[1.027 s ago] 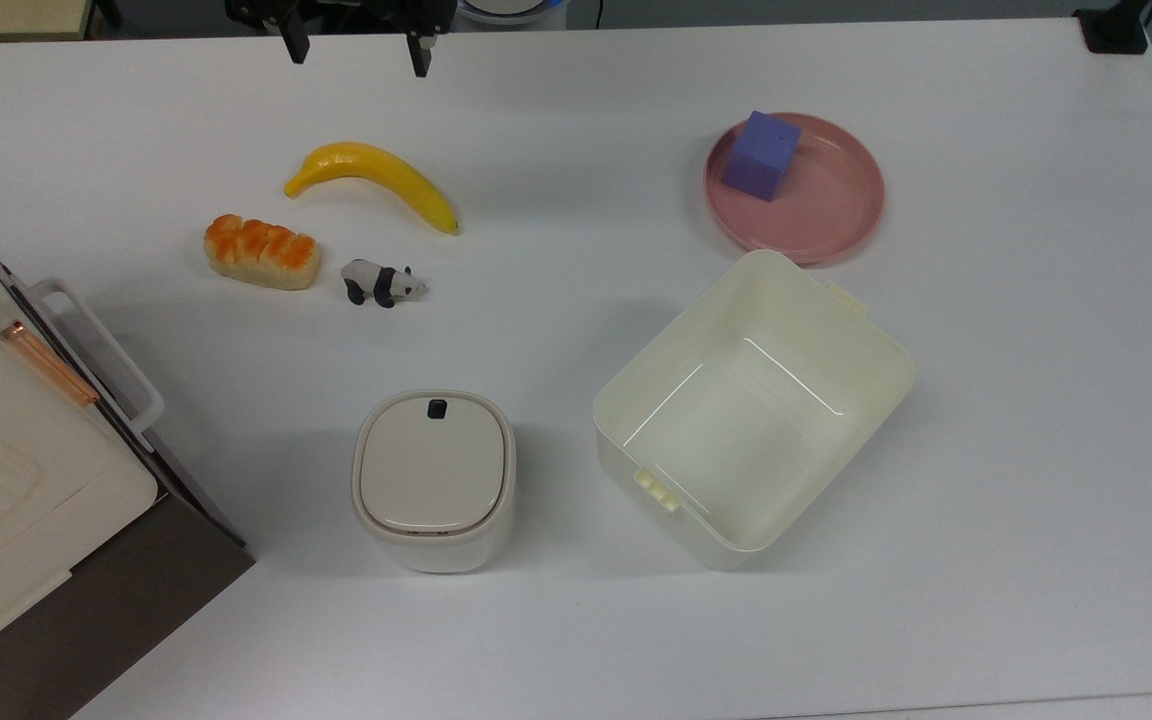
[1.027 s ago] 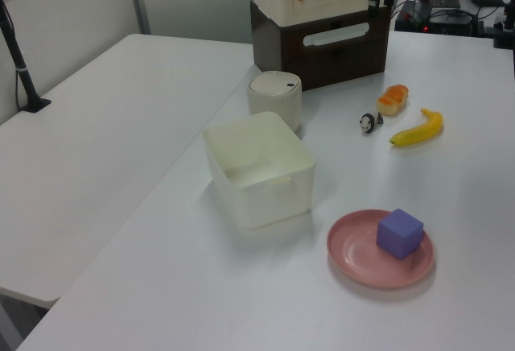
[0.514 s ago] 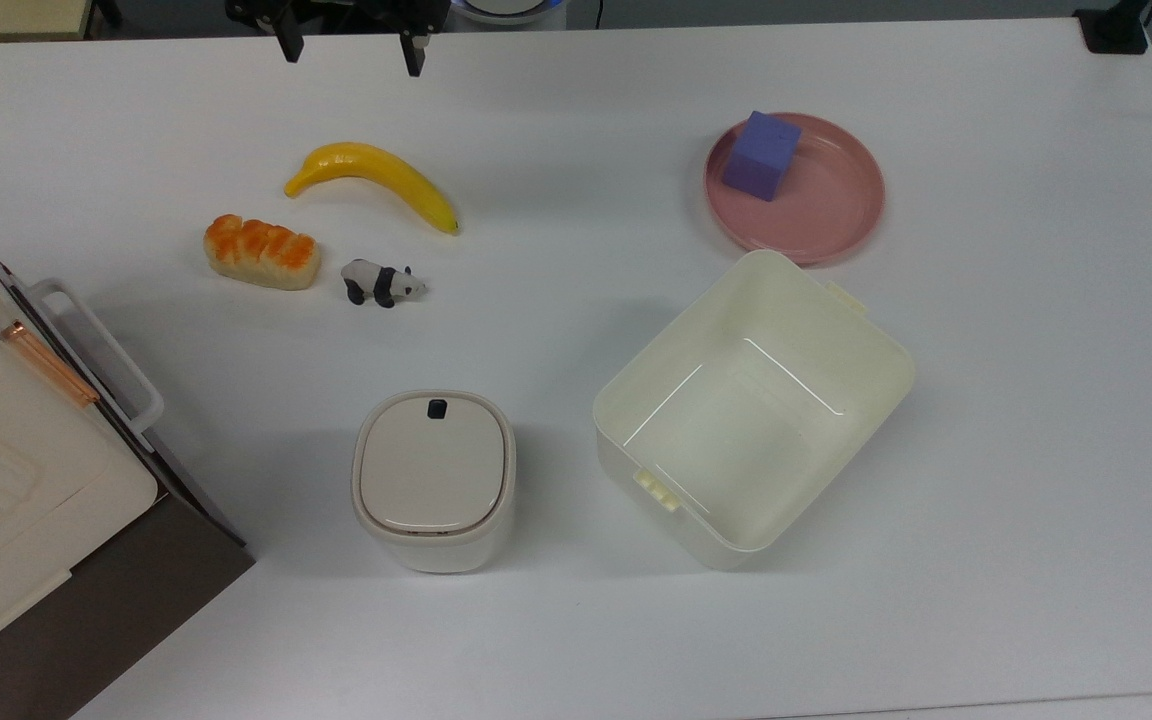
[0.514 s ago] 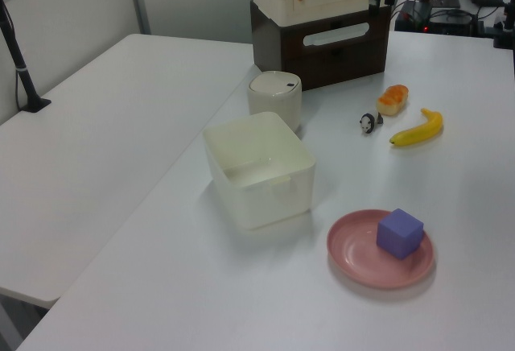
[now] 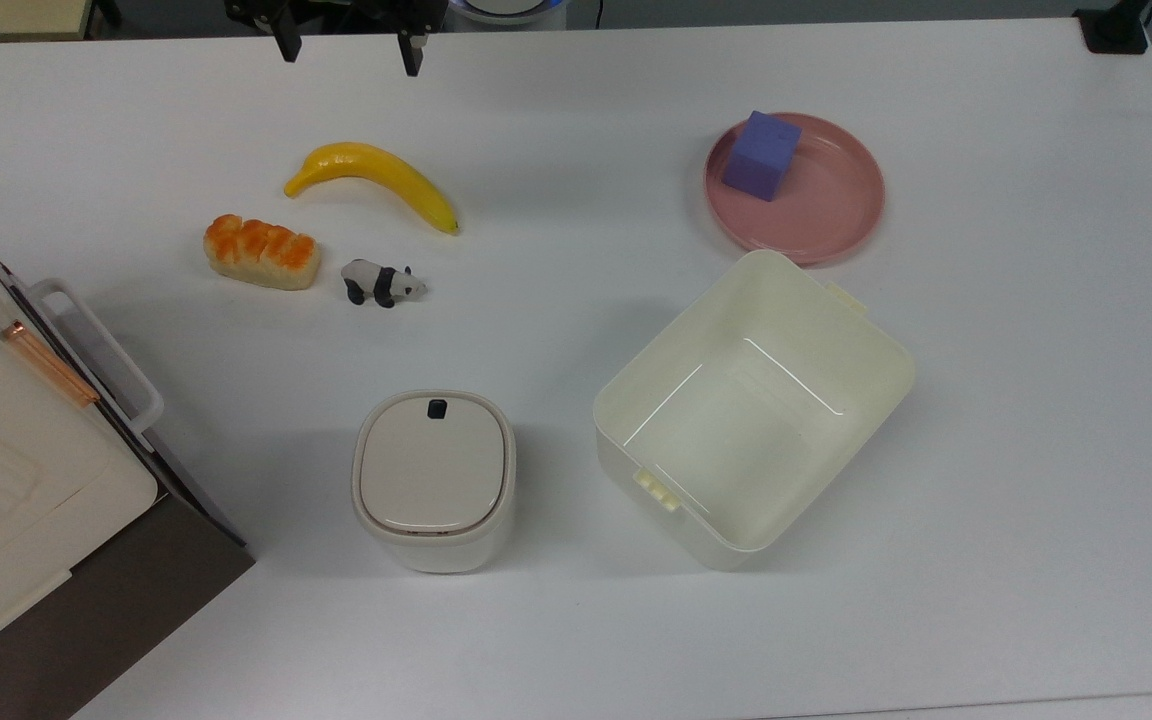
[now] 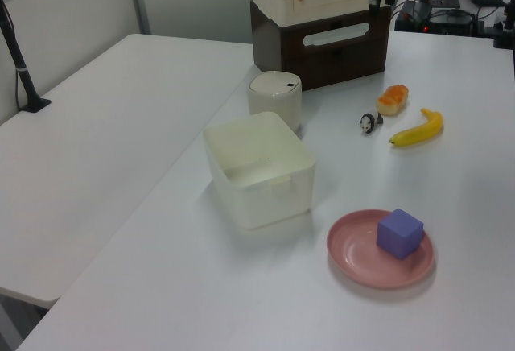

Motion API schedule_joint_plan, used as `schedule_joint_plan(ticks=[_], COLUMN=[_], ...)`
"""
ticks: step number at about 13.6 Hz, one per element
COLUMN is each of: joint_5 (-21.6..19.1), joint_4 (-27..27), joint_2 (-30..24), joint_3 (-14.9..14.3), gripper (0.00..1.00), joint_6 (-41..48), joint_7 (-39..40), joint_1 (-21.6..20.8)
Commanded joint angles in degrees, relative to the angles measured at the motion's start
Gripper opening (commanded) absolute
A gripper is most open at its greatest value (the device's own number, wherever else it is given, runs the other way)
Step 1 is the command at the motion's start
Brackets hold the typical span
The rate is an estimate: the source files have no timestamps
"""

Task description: Slide the drawer open

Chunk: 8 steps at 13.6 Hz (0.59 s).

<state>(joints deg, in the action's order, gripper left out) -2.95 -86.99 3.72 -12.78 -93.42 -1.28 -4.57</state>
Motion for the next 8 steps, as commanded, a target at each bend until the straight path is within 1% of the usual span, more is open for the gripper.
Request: schedule_joint_plan(ticks=[1, 3, 6, 8], joint_5=[-0.7, -0.7, -0.7, -0.5], joint_4=[-1.6, -1.5, -1.6, -1.6], joint_2=[-1.3, -1.3, -1.3, -1.3], joint_3=[-0.1, -0.1, -0.1, -0.1], gripper=[1.0, 1.0, 1.0, 1.0], joint_6=[-1.6, -1.5, -1.5, -1.5], joint_7=[1.9, 3.9, 4.3, 7.4], joint_1=[0.2, 0.2, 0.4, 0.4])
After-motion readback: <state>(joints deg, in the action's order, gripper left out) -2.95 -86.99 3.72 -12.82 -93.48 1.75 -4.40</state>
